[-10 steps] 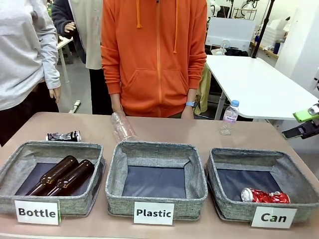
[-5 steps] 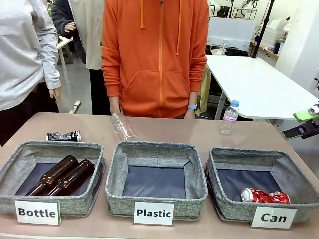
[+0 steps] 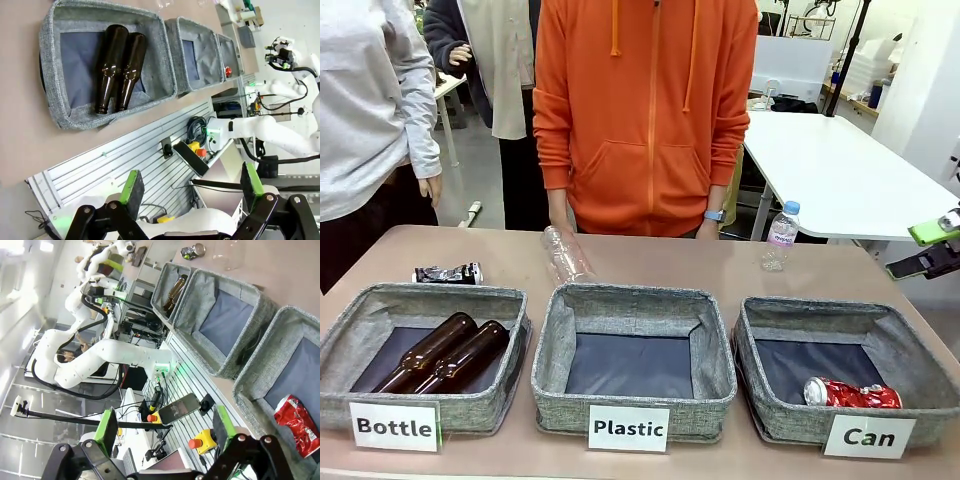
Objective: Sort the can waste into the basket.
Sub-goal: Pick up the can waste from the table and place it in the right Fabric basket.
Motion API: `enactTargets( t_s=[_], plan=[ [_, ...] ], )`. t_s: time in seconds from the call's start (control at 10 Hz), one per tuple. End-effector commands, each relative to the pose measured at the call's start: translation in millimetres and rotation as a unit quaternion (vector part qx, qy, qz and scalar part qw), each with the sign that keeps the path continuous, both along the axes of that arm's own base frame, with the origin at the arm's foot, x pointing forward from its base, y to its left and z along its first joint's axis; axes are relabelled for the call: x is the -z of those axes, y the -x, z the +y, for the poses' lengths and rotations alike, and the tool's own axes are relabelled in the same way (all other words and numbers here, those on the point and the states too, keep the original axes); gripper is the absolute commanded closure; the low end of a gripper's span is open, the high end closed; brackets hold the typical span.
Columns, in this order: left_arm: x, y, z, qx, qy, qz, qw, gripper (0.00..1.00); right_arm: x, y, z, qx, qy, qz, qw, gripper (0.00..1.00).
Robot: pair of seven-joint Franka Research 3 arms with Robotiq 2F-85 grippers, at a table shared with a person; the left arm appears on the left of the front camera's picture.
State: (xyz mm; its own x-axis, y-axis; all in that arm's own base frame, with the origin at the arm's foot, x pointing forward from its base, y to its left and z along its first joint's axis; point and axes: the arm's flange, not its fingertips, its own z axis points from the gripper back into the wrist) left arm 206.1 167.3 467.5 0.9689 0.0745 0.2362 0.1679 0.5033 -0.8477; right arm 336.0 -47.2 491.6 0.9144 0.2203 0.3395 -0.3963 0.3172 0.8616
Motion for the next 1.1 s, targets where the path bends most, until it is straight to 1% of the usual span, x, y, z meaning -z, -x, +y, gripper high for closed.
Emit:
enactTargets(
  t_s=[0.0, 0.1, 0.2, 0.3, 0.4, 0.5, 0.6, 0.7, 0.8, 0.9, 1.0],
  plan=[
    [-14, 5, -6, -0.02, -0.056, -0.064, 0.996, 0.0, 1, 1, -4, -0.01, 0.002, -0.007, 1.0, 0.0],
    [-27, -10, -24, 0.015, -0.1, -0.102, 0.99, 0.0, 1, 1, -4, -0.01, 0.002, -0.007, 1.0, 0.0],
    [-38, -36, -47, 0.067, -0.161, -0.118, 0.978, 0.0, 1, 1, -4, -0.01, 0.002, -0.007, 1.0, 0.0],
    [-49, -65, -68, 0.089, -0.21, -0.117, 0.967, 0.0, 1, 1, -4, -0.01, 0.002, -0.007, 1.0, 0.0],
    [-57, -96, -85, 0.097, -0.234, -0.091, 0.963, 0.0, 1, 1, -4, -0.01, 0.002, -0.007, 1.0, 0.0],
    [-62, -130, -99, 0.074, -0.274, -0.063, 0.957, 0.0, 1, 1, -4, -0.01, 0.002, -0.007, 1.0, 0.0],
    [-61, -153, -109, 0.041, -0.315, -0.048, 0.947, 0.0, 1, 1, -4, -0.01, 0.002, -0.007, 1.0, 0.0],
    [-60, -179, -116, -0.009, -0.347, -0.028, 0.937, 0.0, 1, 1, -4, -0.01, 0.002, -0.007, 1.0, 0.0],
    [-55, -202, -122, -0.031, -0.377, 0.003, 0.926, 0.0, 1, 1, -4, -0.01, 0.002, -0.007, 1.0, 0.0],
    [-50, -222, -126, -0.022, -0.377, 0.031, 0.926, 0.0, 1, 1, -4, -0.01, 0.002, -0.007, 1.0, 0.0],
    [-54, -231, -128, -0.027, -0.369, 0.013, 0.929, 0.0, 1, 1, -4, -0.01, 0.002, -0.007, 1.0, 0.0]
  ],
)
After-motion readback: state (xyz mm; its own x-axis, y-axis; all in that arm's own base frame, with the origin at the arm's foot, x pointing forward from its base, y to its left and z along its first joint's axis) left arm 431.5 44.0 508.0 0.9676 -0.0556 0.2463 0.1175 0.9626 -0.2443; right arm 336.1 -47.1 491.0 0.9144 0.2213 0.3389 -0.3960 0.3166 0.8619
